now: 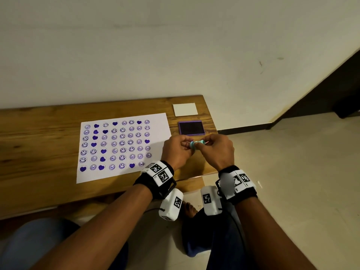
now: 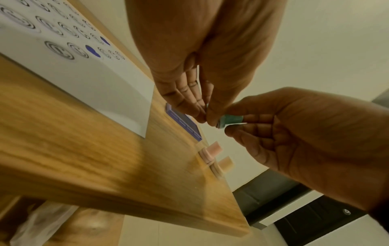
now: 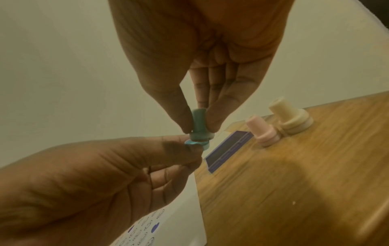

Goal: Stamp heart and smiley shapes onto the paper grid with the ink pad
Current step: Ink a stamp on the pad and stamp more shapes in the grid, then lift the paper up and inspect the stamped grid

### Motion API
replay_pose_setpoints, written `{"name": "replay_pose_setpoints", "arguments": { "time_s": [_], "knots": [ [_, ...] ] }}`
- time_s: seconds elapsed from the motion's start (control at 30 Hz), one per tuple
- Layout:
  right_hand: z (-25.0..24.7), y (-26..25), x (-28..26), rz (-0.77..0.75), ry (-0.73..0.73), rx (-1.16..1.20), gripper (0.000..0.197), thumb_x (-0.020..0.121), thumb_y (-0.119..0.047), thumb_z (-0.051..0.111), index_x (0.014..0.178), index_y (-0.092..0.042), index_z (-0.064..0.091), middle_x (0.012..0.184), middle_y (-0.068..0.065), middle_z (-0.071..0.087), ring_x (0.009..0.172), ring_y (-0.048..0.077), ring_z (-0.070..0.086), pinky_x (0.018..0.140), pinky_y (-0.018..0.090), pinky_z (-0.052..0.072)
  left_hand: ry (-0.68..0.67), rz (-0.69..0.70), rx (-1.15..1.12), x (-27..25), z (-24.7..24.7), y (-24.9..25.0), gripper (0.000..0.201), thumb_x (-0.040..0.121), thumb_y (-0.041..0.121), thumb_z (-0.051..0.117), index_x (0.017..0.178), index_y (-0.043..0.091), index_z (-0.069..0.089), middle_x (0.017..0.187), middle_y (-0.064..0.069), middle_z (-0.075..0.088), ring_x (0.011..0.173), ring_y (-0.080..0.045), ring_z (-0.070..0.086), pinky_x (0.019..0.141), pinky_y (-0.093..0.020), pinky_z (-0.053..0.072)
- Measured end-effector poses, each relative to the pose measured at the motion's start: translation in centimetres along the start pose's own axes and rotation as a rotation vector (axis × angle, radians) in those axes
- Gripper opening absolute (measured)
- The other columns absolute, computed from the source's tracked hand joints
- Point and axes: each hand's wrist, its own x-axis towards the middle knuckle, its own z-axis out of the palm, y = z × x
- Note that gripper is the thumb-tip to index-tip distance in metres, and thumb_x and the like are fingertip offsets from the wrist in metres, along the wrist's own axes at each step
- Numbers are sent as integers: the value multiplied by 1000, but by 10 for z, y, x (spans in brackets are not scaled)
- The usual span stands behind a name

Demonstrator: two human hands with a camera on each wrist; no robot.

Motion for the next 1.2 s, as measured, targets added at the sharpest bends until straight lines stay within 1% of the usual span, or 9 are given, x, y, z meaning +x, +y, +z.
{"name": "replay_pose_setpoints", "arguments": {
  "time_s": [0.17, 0.3, 0.43, 0.63, 0.77, 0.9, 1.0, 1.13, 1.2],
  "knots": [
    [2, -5, -4, -19, 6, 21, 24, 79, -41, 81, 88, -19, 75, 73, -11, 66, 68, 2, 61, 60, 18, 43, -17, 30, -38, -6, -6, 4, 35, 76, 7, 77, 110, 12, 69, 96, -3, 73, 82, -8, 68, 77, -21, 57],
    [3, -4, -1, -32, -11, 72, 26, 78, -41, 81, 87, -17, 76, 71, -6, 71, 67, 9, 68, 68, 28, 56, -17, 51, -39, -7, -10, 5, 34, 76, 6, 77, 109, 12, 70, 96, -2, 73, 79, -5, 67, 75, -18, 56],
    [0, -1, 1, -21, -56, 168, 19, 78, -36, 82, 79, -18, 76, 67, -4, 71, 66, 15, 69, 69, 34, 58, -48, 86, -42, -9, -13, 9, 34, 76, 2, 76, 108, 11, 71, 96, -4, 73, 79, -6, 68, 77, -23, 58],
    [-10, -8, -2, 26, -221, 404, 14, 82, -19, 81, 87, -6, 78, 75, 8, 75, 65, 17, 71, 65, 32, 58, -58, 116, 4, -9, -19, 9, 32, 75, 5, 77, 106, 11, 72, 91, -6, 75, 76, -8, 70, 73, -21, 58],
    [2, -9, 0, -70, -256, 35, 18, 84, -29, 80, 89, -12, 77, 75, 3, 74, 68, 18, 71, 70, 33, 61, -154, 82, 98, -13, -25, 3, 43, 76, 4, 76, 117, 12, 66, 102, -5, 73, 82, -7, 68, 71, -12, 51],
    [21, -15, 0, -121, -134, -305, 24, 87, -31, 76, 102, -13, 77, 97, 2, 74, 83, 13, 63, 74, 25, 51, -167, 60, 349, -12, -40, -11, 56, 77, 16, 77, 130, 17, 58, 121, -3, 65, 99, -17, 66, 84, -24, 51],
    [33, -18, 1, -29, -126, -317, 22, 90, -26, 73, 106, -11, 73, 103, 5, 71, 84, 13, 55, 74, 23, 41, -46, 82, 529, -9, -78, -25, 47, 81, 30, 73, 125, 21, 60, 119, -2, 64, 103, -18, 61, 89, -28, 46],
    [42, -17, 0, 52, -126, -297, 22, 88, -23, 75, 106, -11, 71, 106, 9, 71, 101, 24, 66, 76, 25, 44, 77, 3, 662, -4, -145, -52, 45, 81, 37, 71, 123, 24, 61, 127, -3, 59, 119, -24, 53, 100, -35, 41],
    [42, -18, -1, 55, -122, -297, 33, 87, -28, 76, 115, -12, 69, 114, 9, 70, 108, 26, 65, 82, 29, 48, 91, -86, 733, -4, -173, -66, 51, 80, 40, 70, 127, 27, 58, 135, -2, 54, 127, -26, 45, 105, -41, 39]
  ]
}}
